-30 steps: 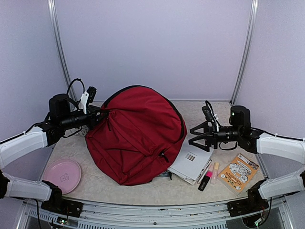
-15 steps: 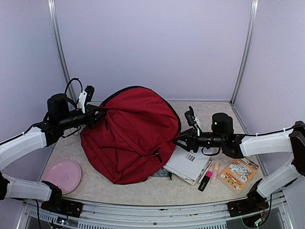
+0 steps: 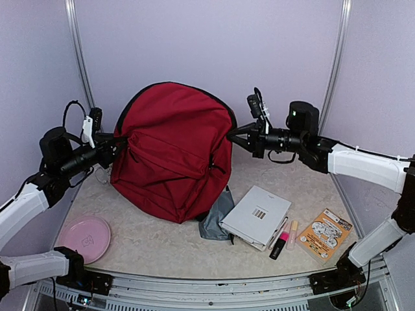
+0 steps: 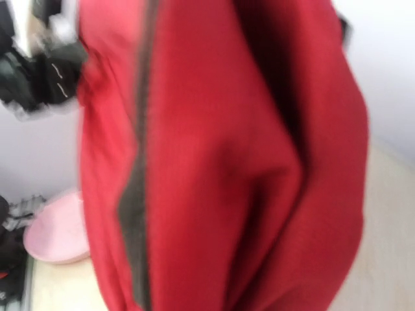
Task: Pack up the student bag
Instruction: Pass from the left arm to the right, then pass from the right arm to the left
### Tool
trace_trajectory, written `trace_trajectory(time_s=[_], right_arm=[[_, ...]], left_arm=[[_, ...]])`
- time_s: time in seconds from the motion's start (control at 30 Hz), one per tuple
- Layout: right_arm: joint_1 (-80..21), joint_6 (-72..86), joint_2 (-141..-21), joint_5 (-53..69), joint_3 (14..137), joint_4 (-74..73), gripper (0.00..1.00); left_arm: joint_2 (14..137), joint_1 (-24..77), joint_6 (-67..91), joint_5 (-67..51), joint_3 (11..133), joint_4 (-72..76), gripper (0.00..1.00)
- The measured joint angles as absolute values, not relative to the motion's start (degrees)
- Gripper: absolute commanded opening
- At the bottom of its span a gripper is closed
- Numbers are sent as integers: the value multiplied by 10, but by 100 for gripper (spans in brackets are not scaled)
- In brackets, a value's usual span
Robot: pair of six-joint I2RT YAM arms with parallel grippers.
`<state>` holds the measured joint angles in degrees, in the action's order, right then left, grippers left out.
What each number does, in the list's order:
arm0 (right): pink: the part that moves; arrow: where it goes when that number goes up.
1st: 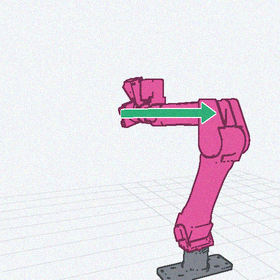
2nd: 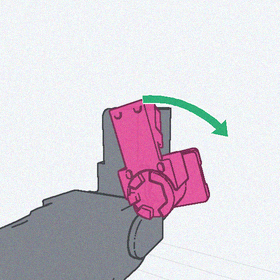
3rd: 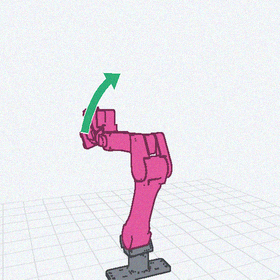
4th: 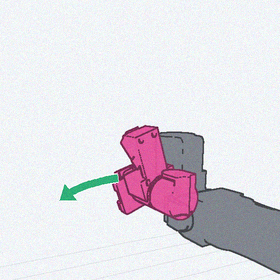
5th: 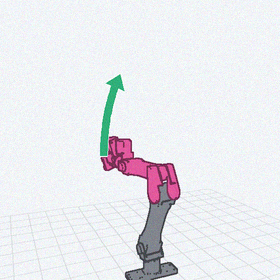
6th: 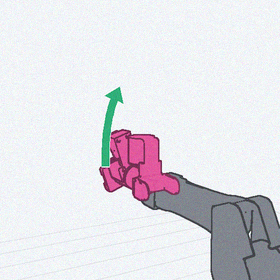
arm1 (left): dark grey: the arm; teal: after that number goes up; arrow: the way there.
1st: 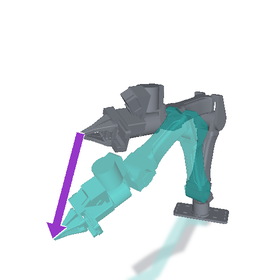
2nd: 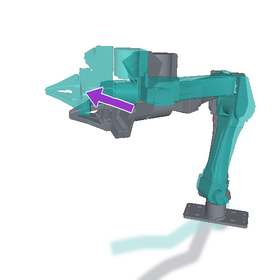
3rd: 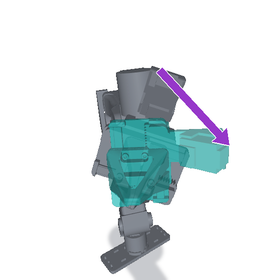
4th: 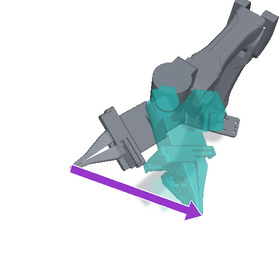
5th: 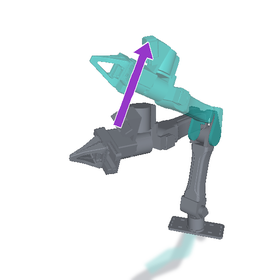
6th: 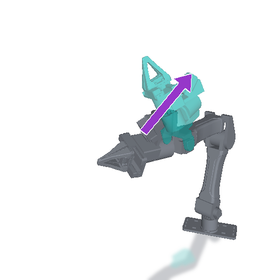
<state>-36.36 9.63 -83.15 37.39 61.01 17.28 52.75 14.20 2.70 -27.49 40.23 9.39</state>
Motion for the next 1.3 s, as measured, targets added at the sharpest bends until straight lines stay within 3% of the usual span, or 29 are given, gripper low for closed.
trace_trajectory(time_s=[0.07,0.13,0.27,0.57,0.73,0.9,1.07,1.13,1.17,1.2,1.23,1.27,1.3], right_arm=[[-358,62,-852,430,691,129,0],[-354,20,-879,485,780,77,0],[-352,-89,-937,538,939,-75,0],[-319,-217,-1018,598,1093,-298,0],[-338,-273,-1039,634,1120,-361,0],[-366,-317,-1052,647,1147,-404,0],[-375,-349,-1058,655,1164,-447,0],[-375,-358,-1058,655,1166,-458,0],[-375,-362,-1058,655,1166,-463,0],[-375,-365,-1058,655,1166,-468,0],[-375,-368,-1058,655,1165,-469,0],[-374,-371,-1057,655,1163,-469,5],[-374,-371,-1056,655,1160,-468,16]], left_arm=[[502,142,29,-248,406,90,91],[481,142,26,-228,411,84,99],[437,142,1,-222,426,58,99],[355,142,-59,-333,446,-8,99],[452,206,-88,-343,557,-13,99],[630,331,-185,-312,717,-63,99],[759,358,-247,-301,799,-120,97],[785,363,-261,-300,810,-138,77],[793,368,-268,-302,812,-146,56],[796,371,-270,-304,812,-153,25],[797,375,-275,-307,811,-159,3],[796,377,-277,-308,810,-161,0],[794,378,-275,-308,809,-159,0]])
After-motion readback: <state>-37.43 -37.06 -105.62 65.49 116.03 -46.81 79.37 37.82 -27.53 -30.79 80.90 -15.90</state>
